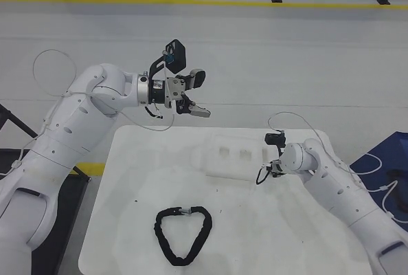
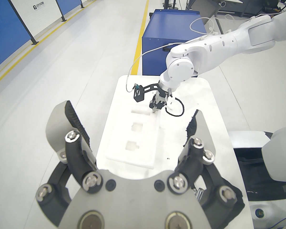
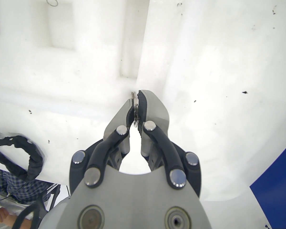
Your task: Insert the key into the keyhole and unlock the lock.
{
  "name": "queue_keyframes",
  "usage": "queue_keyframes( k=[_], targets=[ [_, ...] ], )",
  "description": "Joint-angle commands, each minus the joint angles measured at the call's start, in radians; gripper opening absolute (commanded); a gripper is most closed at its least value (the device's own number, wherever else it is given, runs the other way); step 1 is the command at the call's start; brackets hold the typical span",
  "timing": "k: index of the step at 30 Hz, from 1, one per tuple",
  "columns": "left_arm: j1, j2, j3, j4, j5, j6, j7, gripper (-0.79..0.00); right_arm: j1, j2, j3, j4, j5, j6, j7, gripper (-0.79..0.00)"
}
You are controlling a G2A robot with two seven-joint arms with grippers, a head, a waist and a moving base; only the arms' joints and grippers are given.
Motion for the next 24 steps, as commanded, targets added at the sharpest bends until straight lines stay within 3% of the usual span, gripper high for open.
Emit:
queue_keyframes(
  k=[1, 11, 24],
  targets=[
    [0.000, 0.000, 0.000, 0.000, 0.000, 0.000, 0.000, 0.000, 0.001, 0.003, 0.009, -0.014, -0.011, 0.004, 0.016, -0.785],
    [0.000, 0.000, 0.000, 0.000, 0.000, 0.000, 0.000, 0.000, -0.022, 0.027, 0.074, -0.108, -0.054, 0.016, 0.076, -0.785],
    [0.000, 0.000, 0.000, 0.000, 0.000, 0.000, 0.000, 0.000, -0.099, 0.079, 0.325, -0.242, 0.178, -0.050, 0.174, -0.785]
  ],
)
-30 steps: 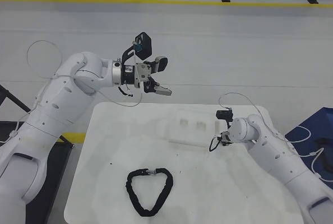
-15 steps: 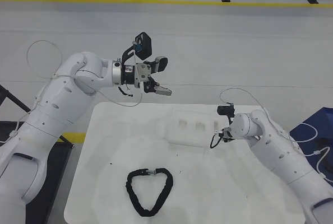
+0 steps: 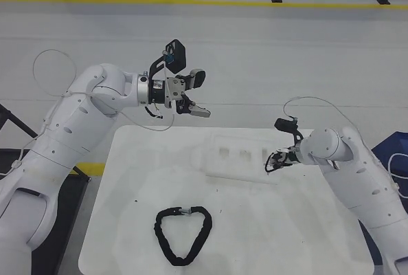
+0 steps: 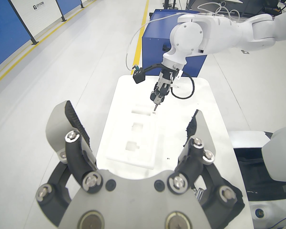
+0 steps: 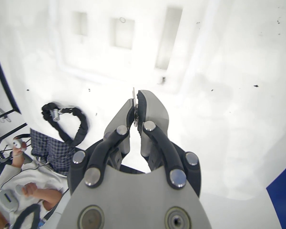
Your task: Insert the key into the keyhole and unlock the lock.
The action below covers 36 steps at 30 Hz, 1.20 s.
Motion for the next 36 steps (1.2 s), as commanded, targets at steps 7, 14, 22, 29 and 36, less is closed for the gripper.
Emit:
queue_keyframes(
  k=[7, 14, 22, 29, 36],
  targets=[
    [0.000, 0.000, 0.000, 0.000, 0.000, 0.000, 0.000, 0.000, -0.060, 0.029, 0.148, -0.063, 0.219, -0.062, 0.127, -0.785],
    [0.000, 0.000, 0.000, 0.000, 0.000, 0.000, 0.000, 0.000, -0.089, 0.040, 0.205, -0.073, 0.356, -0.080, 0.184, -0.785],
    [0.000, 0.000, 0.000, 0.000, 0.000, 0.000, 0.000, 0.000, -0.092, 0.044, 0.215, -0.039, 0.459, -0.074, 0.208, -0.785],
    [0.000, 0.000, 0.000, 0.000, 0.000, 0.000, 0.000, 0.000, -0.077, 0.046, 0.223, 0.040, 0.542, -0.106, 0.224, -0.785],
    [0.000, 0.000, 0.000, 0.000, 0.000, 0.000, 0.000, 0.000, -0.077, 0.046, 0.223, 0.040, 0.542, -0.106, 0.224, -0.785]
  ],
)
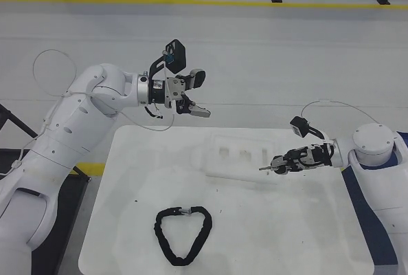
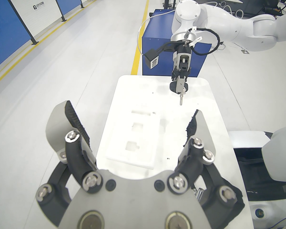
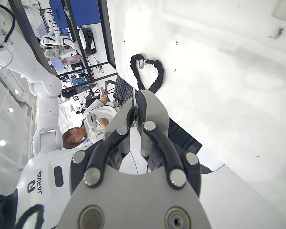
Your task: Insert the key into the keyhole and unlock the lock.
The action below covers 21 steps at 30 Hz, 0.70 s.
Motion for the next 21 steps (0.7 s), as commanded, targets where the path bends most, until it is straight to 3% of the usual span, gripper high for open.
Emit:
queue_keyframes(
  k=[1, 10, 14, 21],
  targets=[
    [0.000, 0.000, 0.000, 0.000, 0.000, 0.000, 0.000, 0.000, 0.000, 0.000, 0.000, 0.000, 0.000, 0.000, 0.000, -0.785],
    [0.014, 0.004, -0.009, -0.036, 0.034, 0.023, -0.010, 0.000, 0.000, 0.000, 0.000, 0.000, 0.000, 0.000, 0.000, -0.785],
    [0.068, 0.025, -0.030, -0.092, 0.040, 0.000, -0.042, 0.000, 0.000, 0.000, 0.000, 0.000, 0.000, 0.000, 0.000, -0.785],
    [0.228, 0.074, -0.042, -0.194, 0.040, 0.000, -0.106, 0.000, 0.000, 0.000, 0.000, 0.000, 0.000, 0.000, 0.000, -0.785]
  ],
)
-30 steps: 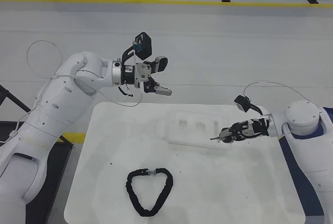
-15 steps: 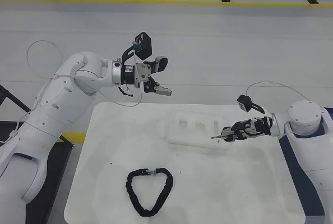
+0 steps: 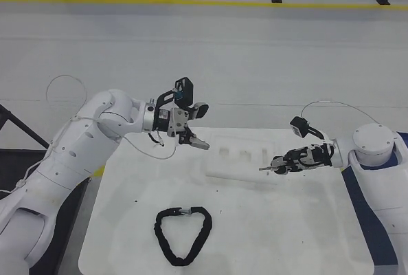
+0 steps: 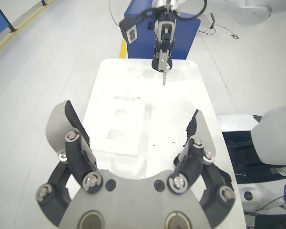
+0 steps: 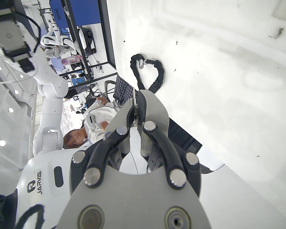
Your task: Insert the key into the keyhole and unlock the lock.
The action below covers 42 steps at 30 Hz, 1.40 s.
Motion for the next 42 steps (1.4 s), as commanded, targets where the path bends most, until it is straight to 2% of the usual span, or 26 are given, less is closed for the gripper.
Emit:
queue_keyframes(
  k=[1, 7, 19, 40, 42],
  targets=[
    [0.043, 0.014, -0.003, -0.022, 0.013, 0.000, -0.024, 0.000, 0.000, 0.000, 0.000, 0.000, 0.000, 0.000, 0.000, -0.785],
    [0.126, 0.042, -0.014, -0.067, 0.100, 0.003, -0.086, 0.000, 0.000, 0.000, 0.000, 0.000, 0.000, 0.000, 0.000, -0.785],
    [0.269, 0.072, -0.018, -0.158, 0.238, 0.021, -0.117, 0.000, 0.000, 0.000, 0.000, 0.000, 0.000, 0.000, 0.000, -0.785],
    [0.279, 0.075, -0.035, -0.164, 0.274, 0.035, -0.102, 0.000, 0.000, 0.000, 0.000, 0.000, 0.000, 0.000, 0.000, -0.785],
    [0.283, 0.073, -0.034, -0.185, 0.312, 0.049, -0.099, 0.000, 0.000, 0.000, 0.000, 0.000, 0.000, 0.000, 0.000, -0.785]
  ],
)
